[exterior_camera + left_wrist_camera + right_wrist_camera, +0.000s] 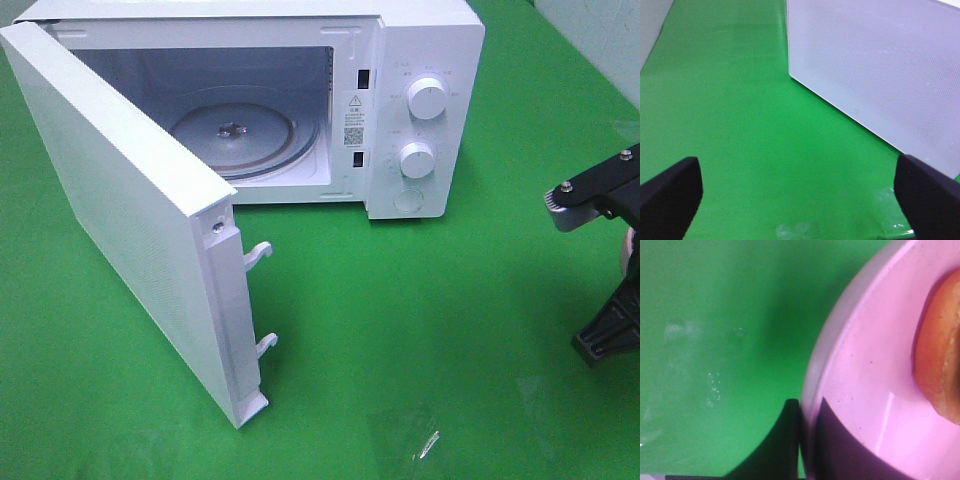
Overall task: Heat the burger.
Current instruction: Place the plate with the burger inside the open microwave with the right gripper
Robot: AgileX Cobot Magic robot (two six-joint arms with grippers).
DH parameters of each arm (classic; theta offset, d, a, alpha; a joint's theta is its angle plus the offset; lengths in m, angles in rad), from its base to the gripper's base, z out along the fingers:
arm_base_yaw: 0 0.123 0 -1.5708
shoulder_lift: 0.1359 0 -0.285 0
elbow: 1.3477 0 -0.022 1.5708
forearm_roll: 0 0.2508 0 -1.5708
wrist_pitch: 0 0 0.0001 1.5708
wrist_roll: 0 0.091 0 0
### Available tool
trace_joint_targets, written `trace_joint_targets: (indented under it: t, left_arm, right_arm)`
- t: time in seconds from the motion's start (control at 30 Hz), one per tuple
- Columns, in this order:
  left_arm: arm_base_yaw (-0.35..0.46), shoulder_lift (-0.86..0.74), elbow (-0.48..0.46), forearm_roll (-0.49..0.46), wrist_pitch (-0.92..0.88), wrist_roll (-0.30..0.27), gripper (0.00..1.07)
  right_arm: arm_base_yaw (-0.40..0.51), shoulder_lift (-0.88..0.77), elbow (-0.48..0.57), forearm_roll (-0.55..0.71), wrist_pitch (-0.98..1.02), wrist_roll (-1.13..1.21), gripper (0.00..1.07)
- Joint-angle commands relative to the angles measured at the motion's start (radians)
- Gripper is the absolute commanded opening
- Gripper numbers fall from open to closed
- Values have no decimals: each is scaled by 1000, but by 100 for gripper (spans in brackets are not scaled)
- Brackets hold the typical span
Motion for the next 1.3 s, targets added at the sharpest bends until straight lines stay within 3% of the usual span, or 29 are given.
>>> trace_joint_targets:
  t: [0.03, 0.43, 1.3]
  left_arm:
    - [-2, -15, 3, -10, -10, -2, 98]
    - [-2, -15, 3, -10, -10, -2, 98]
    - [-2, -15, 3, -10, -10, -2, 98]
  right_arm:
    - [25, -16, 8, -63, 28, -2, 0]
    - [147, -76, 66, -64, 51, 12, 0]
    - [381, -92, 66, -62, 142, 60, 0]
